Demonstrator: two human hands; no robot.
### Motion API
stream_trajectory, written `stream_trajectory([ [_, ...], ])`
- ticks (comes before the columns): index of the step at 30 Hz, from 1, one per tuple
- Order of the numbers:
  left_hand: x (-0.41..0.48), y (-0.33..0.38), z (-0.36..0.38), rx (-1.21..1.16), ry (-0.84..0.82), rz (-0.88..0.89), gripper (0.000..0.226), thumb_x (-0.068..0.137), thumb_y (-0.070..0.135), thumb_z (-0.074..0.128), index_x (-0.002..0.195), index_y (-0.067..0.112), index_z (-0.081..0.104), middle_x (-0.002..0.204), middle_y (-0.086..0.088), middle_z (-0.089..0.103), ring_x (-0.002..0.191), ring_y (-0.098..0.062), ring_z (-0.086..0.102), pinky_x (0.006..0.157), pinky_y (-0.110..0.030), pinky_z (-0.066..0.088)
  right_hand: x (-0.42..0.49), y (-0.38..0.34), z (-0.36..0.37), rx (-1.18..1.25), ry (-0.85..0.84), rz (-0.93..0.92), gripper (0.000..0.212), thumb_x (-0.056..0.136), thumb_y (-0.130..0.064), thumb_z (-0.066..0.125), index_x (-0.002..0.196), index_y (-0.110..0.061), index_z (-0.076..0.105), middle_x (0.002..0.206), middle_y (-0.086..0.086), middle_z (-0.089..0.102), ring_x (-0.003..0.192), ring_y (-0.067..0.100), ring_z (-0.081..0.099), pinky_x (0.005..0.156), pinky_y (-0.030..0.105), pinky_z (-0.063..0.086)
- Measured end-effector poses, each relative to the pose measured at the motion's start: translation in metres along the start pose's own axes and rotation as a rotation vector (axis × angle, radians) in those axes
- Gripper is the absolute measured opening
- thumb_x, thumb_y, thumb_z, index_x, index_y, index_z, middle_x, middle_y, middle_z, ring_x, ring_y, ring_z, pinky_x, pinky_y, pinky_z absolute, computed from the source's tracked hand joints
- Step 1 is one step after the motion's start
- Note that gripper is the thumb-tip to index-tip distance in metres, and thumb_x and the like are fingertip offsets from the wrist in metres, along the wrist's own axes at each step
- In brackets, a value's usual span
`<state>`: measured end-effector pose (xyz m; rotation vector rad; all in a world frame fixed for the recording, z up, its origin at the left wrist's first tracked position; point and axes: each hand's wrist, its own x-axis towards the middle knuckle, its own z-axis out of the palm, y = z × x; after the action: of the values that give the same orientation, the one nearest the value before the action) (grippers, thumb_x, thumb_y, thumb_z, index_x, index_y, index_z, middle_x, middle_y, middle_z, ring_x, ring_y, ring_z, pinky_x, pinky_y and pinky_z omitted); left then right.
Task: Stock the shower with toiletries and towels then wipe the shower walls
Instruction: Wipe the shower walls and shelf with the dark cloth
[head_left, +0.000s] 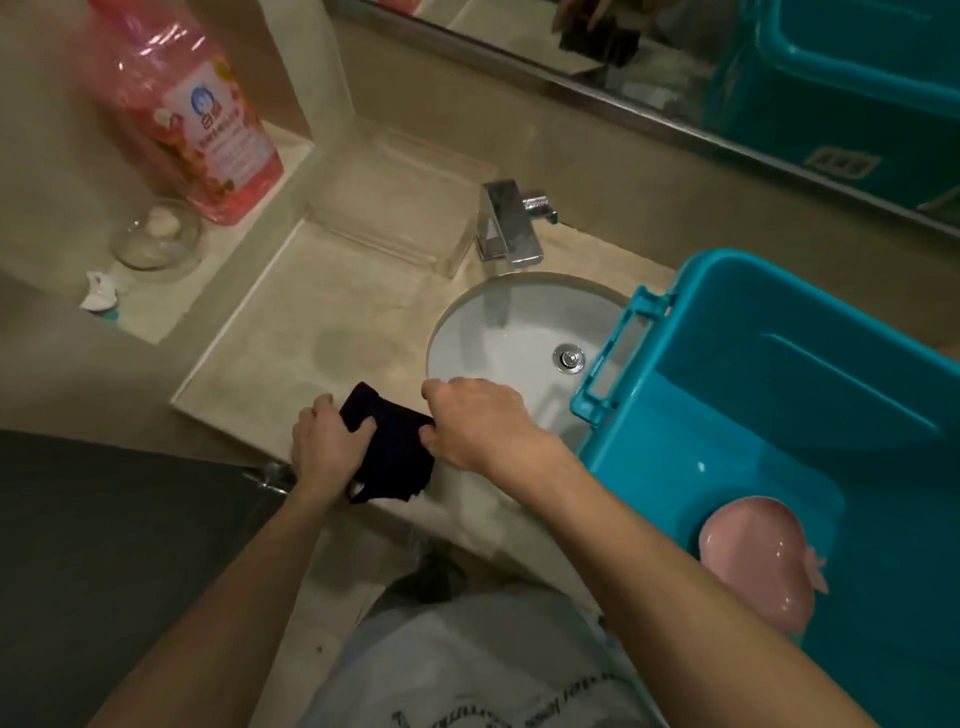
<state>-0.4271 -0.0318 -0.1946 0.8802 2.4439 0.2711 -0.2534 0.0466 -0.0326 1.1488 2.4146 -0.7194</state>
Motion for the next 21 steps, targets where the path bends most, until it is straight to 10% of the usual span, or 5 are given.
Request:
stream_trajectory([
  [9,0.016,0.009,-0.009,-0.002,-0.148,0.12,0.033,0.087,0.037,0.063,0.109,0.012,0.059,0.1,-0.008,0.067,0.094,-0.031,0.063,0.079,-0.042,0.055,0.03,-0.022,0.037,0.184,-0.001,0.206,0.025,0.094,-0.024,0.05,0.116,-0.011,0.053,0.106,0.009,0.064,0.088,0.029,0.057,0.069,0.034,0.04],
  [17,-0.021,0.038,-0.076,-0.406,-0.425,0.371,0.015,0.085,0.02,0.067,0.092,0.03,0.058,0.085,0.005,0.069,0.08,-0.014,0.068,0.069,-0.031,0.056,0.032,-0.018,0.06,0.571,0.12,0.298,0.071,0.087,-0.023,0.064,0.15,-0.018,0.031,0.141,0.008,0.053,0.125,0.028,0.054,0.101,0.042,0.048],
  [21,-0.041,0.064,-0.129,-0.479,-0.453,0.584,0.017,0.086,0.017,0.071,0.092,0.028,0.06,0.081,0.002,0.07,0.076,-0.019,0.069,0.067,-0.039,0.056,0.008,-0.021,0.045,0.734,0.347,0.263,0.041,0.085,-0.024,0.063,0.124,-0.027,0.056,0.108,-0.004,0.069,0.097,0.016,0.064,0.086,0.041,0.054],
])
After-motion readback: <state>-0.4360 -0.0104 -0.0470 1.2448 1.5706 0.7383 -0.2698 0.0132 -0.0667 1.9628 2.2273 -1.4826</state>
